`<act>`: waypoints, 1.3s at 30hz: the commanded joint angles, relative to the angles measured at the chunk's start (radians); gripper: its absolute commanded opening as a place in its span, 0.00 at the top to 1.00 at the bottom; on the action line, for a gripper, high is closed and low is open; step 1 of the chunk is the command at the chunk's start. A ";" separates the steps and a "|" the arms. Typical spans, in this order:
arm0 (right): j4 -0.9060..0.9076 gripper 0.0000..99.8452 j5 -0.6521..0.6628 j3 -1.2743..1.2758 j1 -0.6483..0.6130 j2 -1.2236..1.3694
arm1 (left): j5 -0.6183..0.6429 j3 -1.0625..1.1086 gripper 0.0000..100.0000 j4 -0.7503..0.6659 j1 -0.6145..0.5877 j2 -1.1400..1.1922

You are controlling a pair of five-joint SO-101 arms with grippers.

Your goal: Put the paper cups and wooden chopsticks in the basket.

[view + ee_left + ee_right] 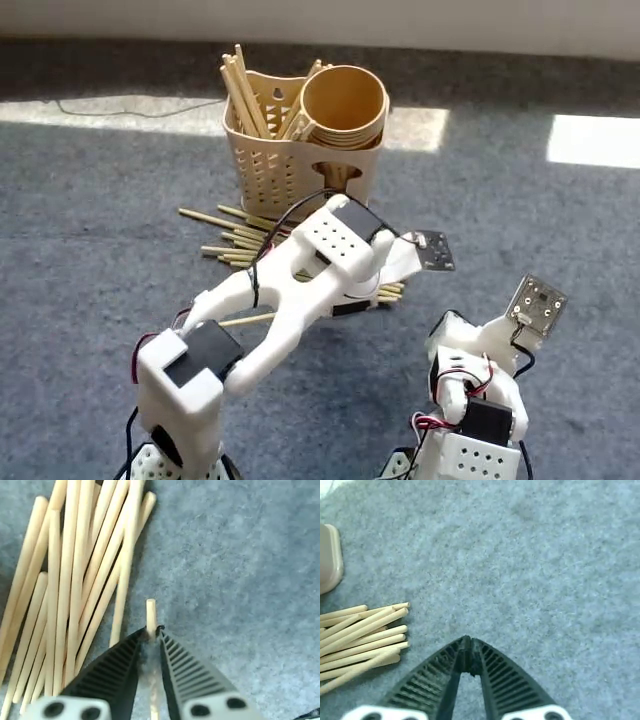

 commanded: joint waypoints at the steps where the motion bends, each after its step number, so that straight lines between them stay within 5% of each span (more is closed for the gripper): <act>1: -0.033 0.99 -0.002 0.102 0.012 -0.010 | -0.002 -0.031 1.00 0.055 0.018 -0.134; 12: -0.033 0.99 -0.002 0.102 0.012 -0.010 | 0.000 -0.305 1.00 0.190 -0.050 -0.512; 19: -0.033 0.99 -0.002 0.104 0.012 -0.010 | 0.157 -0.584 1.00 0.180 -0.185 -0.539; 32: -0.033 0.99 -0.002 0.104 0.012 -0.010 | 0.264 -0.786 1.00 -0.212 -0.294 -0.545; 39: -0.033 0.99 -0.002 0.104 0.012 -0.010 | 0.534 -0.783 1.00 -0.411 -0.427 -0.539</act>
